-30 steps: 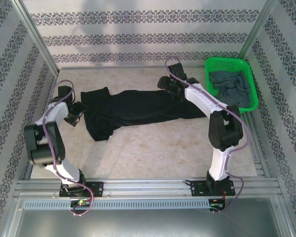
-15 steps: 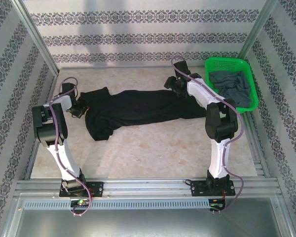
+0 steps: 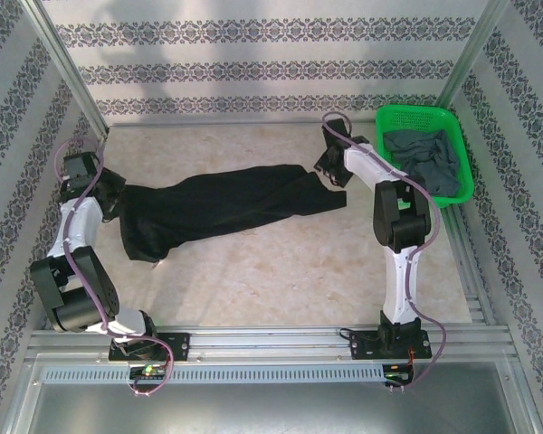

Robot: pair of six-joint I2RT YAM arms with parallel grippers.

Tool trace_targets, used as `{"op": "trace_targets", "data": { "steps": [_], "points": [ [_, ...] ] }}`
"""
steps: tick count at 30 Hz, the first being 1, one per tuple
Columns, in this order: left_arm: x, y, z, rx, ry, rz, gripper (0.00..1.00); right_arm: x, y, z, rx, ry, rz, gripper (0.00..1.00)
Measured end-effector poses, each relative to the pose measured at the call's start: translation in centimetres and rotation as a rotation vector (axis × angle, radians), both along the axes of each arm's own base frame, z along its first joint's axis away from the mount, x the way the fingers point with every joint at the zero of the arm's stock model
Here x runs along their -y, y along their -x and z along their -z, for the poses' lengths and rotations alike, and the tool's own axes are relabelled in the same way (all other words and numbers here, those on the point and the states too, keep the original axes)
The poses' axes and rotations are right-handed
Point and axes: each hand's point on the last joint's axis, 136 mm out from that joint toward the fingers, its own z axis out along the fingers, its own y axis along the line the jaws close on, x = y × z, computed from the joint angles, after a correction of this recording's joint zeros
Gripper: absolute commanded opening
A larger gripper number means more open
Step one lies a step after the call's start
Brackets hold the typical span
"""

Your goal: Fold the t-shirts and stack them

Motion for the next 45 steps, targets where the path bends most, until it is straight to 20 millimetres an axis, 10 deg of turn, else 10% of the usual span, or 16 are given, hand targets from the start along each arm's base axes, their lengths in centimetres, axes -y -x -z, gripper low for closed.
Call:
{"op": "trace_targets", "data": {
  "steps": [6,15,21,26,33,38,45],
  "points": [
    [2.8,-3.4,-0.8,0.088,0.053,0.089,0.0,-2.5,1.8,1.3,-0.043,-0.059,-0.03,0.65],
    [5.9,-5.8,-9.4,0.397,0.053,0.197,0.0,-7.8,-1.9,-1.5,0.065,-0.163,-0.094,0.58],
    [6.4,-6.1,-13.3,0.503,0.053,0.223,0.0,-8.8,-2.4,2.6,-0.005,-0.205,-0.049,0.0],
    [6.1,-7.4,-14.8,0.535,0.067,0.222,0.0,-8.6,-4.5,0.9,0.05,-0.232,-0.03,0.0],
    [4.3,-14.9,-17.5,0.615,0.106,0.23,0.0,-6.4,-10.8,-8.7,0.312,-0.291,-0.007,0.0],
    [2.5,-18.8,-24.0,0.766,0.087,0.239,0.0,-3.1,-14.4,-19.4,0.586,-0.341,0.006,0.0],
    [3.7,-12.4,-36.2,1.043,-0.022,0.272,0.0,1.0,-8.6,-30.6,0.797,-0.29,0.015,0.0]
  ]
}}
